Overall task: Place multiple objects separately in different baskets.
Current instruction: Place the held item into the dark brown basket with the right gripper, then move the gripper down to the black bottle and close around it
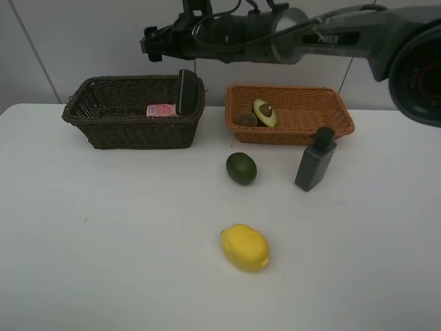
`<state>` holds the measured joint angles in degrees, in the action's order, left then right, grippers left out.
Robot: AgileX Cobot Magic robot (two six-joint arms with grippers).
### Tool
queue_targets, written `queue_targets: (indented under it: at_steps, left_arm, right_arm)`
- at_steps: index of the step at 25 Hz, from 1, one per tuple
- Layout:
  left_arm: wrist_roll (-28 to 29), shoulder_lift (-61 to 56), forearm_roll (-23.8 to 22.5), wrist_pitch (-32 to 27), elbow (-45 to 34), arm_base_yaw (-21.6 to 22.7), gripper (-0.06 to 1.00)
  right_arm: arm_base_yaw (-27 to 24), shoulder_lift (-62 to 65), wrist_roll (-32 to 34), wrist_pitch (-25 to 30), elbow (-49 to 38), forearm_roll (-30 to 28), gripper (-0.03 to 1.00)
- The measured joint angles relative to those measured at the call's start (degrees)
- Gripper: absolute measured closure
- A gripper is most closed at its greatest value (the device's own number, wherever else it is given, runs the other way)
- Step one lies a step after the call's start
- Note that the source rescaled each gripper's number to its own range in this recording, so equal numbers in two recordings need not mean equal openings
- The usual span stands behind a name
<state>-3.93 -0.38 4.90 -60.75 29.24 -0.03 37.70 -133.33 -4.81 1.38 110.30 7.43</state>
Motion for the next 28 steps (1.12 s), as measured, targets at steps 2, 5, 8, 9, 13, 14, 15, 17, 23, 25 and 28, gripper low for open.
queue_targets:
  at_steps: [2,5,8,9,13,14,15,17,23,25,28]
  left_arm:
    - [0.0,0.0,0.0,0.0,0.0,0.0,-0.06]
    - [0.0,0.0,0.0,0.0,0.0,0.0,-0.06]
    - [0.0,0.0,0.0,0.0,0.0,0.0,-0.06]
    - [0.0,0.0,0.0,0.0,0.0,0.0,-0.06]
    - [0.0,0.0,0.0,0.0,0.0,0.0,-0.06]
    - [0.0,0.0,0.0,0.0,0.0,0.0,-0.06]
    - [0.0,0.0,0.0,0.0,0.0,0.0,-0.06]
    - [0.0,0.0,0.0,0.0,0.0,0.0,-0.06]
    - [0.0,0.0,0.0,0.0,0.0,0.0,-0.06]
    - [0.0,0.0,0.0,0.0,0.0,0.0,-0.06]
    - [0.0,0.0,0.0,0.0,0.0,0.0,-0.06]
  right_arm:
    - [0.0,0.5,-0.1,3.0,0.0,-0.2,-0.01]
    - [-0.2,3.1,-0.1,12.9,0.1,-0.5,-0.01]
    - [-1.4,8.5,-0.1,26.3,0.1,-1.3,-0.01]
    - [-2.2,10.4,-0.1,31.9,0.2,-1.7,-0.01]
    - [-6.8,16.6,-0.1,53.9,0.6,-3.6,-0.01]
    - [-8.2,17.7,-0.1,59.1,0.6,-4.1,-0.01]
    - [-9.3,18.3,-0.1,63.6,0.7,-4.7,-0.01]
    - [-11.6,19.2,0.5,67.2,0.7,-5.7,-0.01]
    - [-15.2,21.1,11.1,68.5,0.6,-10.4,-0.01]
    - [-17.0,21.3,18.1,68.5,0.6,-11.4,-0.01]
    - [-21.9,21.3,27.1,68.3,-1.8,-9.2,-0.01]
